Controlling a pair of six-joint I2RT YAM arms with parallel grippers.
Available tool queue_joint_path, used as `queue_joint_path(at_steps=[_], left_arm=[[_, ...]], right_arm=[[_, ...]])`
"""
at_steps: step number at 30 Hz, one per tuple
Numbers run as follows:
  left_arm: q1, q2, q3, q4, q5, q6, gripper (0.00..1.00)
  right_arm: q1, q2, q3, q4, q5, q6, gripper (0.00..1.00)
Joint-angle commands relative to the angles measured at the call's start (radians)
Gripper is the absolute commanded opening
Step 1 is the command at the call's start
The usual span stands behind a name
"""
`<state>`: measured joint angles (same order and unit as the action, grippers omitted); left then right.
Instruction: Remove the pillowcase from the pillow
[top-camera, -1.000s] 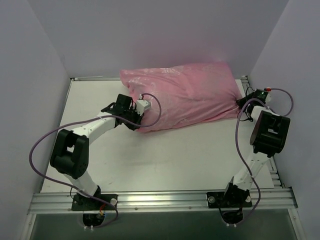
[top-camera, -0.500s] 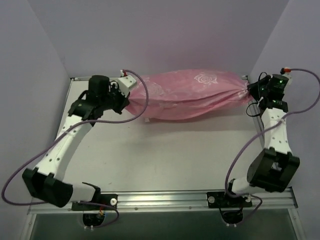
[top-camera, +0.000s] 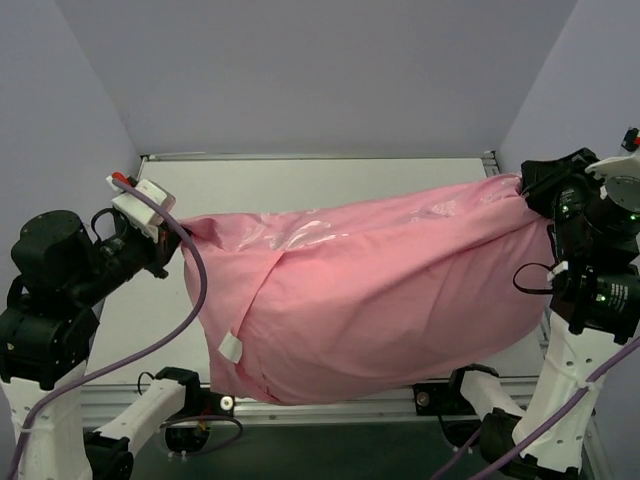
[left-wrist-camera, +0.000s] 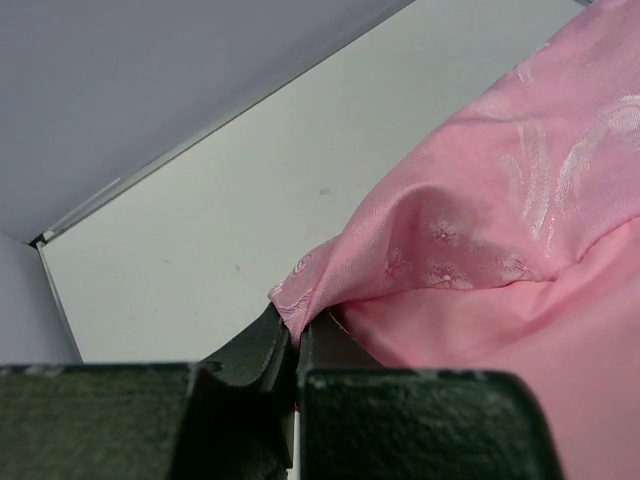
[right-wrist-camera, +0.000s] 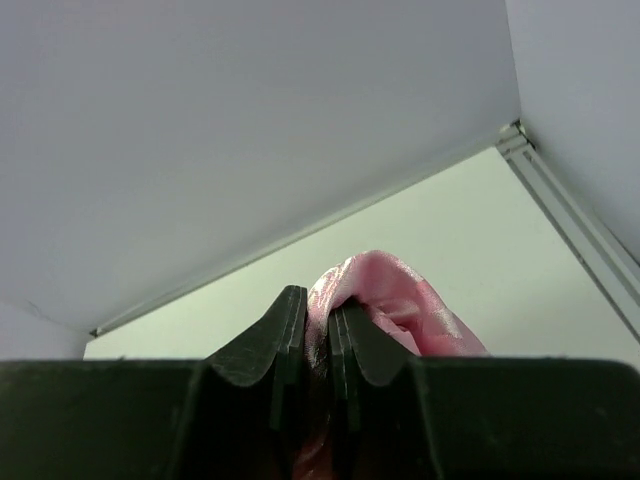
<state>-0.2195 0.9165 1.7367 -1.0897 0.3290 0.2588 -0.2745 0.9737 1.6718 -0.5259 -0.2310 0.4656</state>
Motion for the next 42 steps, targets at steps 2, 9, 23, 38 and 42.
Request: queue_joint_path(at_steps=[2,9,23,38,42], left_arm=[[0.022,0.131,-0.084,0.054,-0.019,-0.09,0.02],[0.028,0.349,-0.41,0.362,-0.045,-0.089,0.02],[0.21,0.702,-0.44,0.493,-0.05,-0.096,0.02],[0.287,0.628,-0.552,0.462,-0.022,-0.032,0.02],[0.289,0.576,-0.578,0.392,0.037,0.046,0.02]], right_arm=[[0.004,0.163,-0.062,0.076,-0.126,-0.009,0.0],[0.171,0.51,-0.159,0.175,-0.018,-0.082,0.25],[0.346,0.64,0.095,0.017,0.295,-0.183,0.83],[0.377,0.218,-0.363,-0.123,0.274,-0.162,1.0],[0.388,0.126,-0.689,-0.019,0.093,-0.07,0.99]])
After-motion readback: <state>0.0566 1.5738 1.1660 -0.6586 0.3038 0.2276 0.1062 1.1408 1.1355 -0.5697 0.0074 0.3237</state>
